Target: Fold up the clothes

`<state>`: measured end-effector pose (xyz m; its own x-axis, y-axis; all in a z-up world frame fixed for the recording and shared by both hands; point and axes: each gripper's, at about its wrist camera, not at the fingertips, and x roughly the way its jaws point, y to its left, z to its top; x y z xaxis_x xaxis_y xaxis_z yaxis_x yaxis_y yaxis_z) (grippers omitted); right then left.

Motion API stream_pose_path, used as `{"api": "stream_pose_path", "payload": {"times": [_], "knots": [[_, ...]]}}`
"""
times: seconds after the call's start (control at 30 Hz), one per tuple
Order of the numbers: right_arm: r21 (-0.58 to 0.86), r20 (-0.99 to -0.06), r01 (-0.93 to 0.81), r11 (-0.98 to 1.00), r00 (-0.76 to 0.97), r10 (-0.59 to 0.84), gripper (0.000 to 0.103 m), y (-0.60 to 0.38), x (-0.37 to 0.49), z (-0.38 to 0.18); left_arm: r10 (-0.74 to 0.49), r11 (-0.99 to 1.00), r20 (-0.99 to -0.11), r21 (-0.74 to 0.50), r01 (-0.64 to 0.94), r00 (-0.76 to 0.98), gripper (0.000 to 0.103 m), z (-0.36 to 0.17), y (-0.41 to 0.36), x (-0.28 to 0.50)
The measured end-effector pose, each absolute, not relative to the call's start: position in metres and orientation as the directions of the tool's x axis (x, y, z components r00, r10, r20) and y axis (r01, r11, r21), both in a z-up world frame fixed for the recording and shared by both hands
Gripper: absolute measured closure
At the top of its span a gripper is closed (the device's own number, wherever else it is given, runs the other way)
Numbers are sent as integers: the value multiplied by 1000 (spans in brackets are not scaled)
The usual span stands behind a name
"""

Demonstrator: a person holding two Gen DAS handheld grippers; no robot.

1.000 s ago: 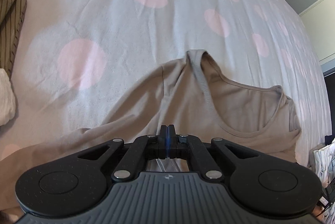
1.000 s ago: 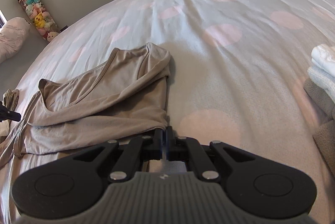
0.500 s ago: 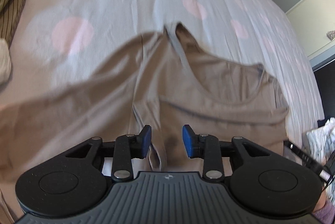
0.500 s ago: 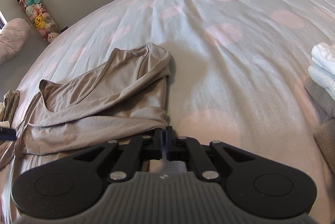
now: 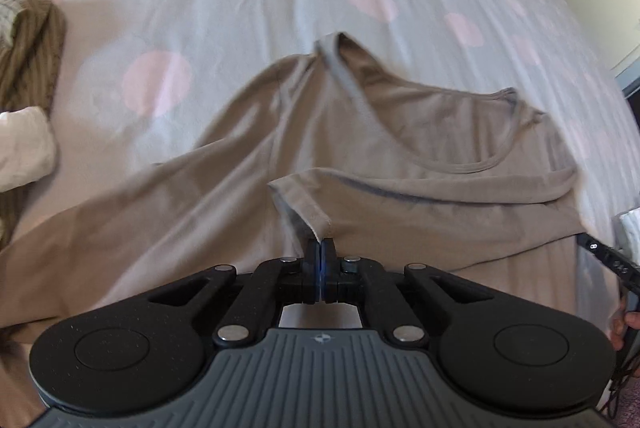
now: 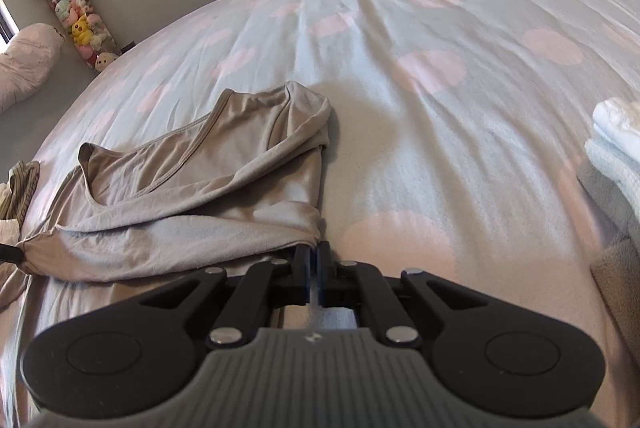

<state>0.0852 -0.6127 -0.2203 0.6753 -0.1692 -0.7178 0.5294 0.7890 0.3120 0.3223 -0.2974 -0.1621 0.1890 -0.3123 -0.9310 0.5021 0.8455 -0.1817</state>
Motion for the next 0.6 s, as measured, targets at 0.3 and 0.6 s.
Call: {"api": "stream_pose_path", "payload": {"times": [0.3, 0.6], "knots": [[285, -742, 505, 814, 655, -147, 98, -613, 82, -214, -255, 867, -954, -154, 474, 158, 103, -194, -287, 324], [302, -694, 520, 799, 695, -190, 65, -624, 54, -190, -276, 799, -929, -79, 596, 248, 75, -142, -309, 314]]}}
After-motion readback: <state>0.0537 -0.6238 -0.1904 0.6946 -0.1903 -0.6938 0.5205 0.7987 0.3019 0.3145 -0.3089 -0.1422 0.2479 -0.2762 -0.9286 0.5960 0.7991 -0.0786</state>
